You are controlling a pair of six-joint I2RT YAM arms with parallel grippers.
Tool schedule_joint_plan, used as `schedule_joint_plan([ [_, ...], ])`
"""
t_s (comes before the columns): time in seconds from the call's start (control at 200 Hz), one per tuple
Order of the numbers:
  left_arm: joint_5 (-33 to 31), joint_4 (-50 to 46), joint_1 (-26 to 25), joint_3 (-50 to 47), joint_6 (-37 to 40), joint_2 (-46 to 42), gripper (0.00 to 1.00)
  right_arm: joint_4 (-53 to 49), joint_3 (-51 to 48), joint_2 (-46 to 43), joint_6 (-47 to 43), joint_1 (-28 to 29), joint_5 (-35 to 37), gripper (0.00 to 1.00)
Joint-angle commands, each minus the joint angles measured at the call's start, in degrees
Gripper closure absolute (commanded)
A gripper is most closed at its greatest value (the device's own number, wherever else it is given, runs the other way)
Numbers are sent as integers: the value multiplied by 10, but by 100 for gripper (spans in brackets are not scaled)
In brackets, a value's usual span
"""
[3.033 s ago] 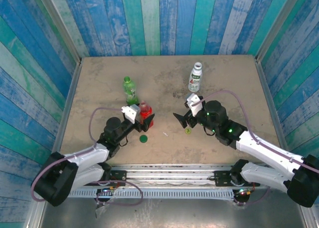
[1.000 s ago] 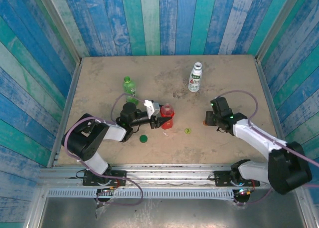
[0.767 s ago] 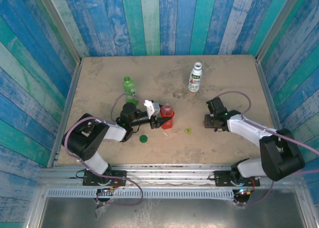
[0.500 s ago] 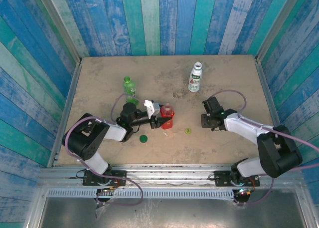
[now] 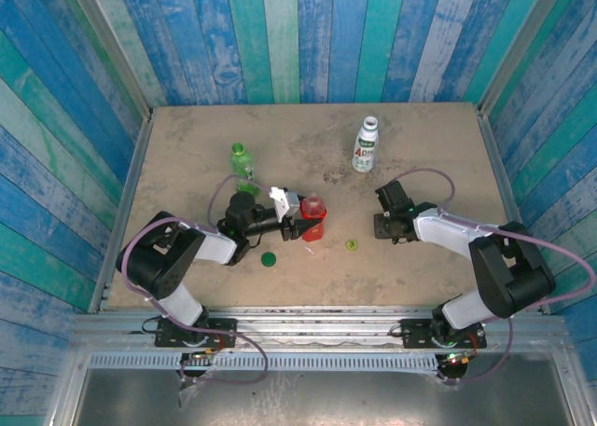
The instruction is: Screw on the bottle caps
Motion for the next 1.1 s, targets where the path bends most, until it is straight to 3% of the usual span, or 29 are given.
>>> schedule_joint_plan([
  [0.0, 4, -26, -2, -2, 7, 23, 39, 4, 10, 6, 0, 2, -4, 62],
  [0.24, 3, -36, -2, 1, 10, 18, 39, -10, 14, -3, -3, 3, -14, 71],
  [0.441, 3, -48, -2, 1, 15, 14, 39, -73, 41, -38, -17, 19, -21, 70],
  [0.731, 1, -50, -2, 2, 18, 17, 39, -193, 151, -93, -37, 103, -26, 69],
  [1.091, 0, -53, -2, 5, 20, 23, 39, -235, 299, -100, -42, 191, -43, 71],
])
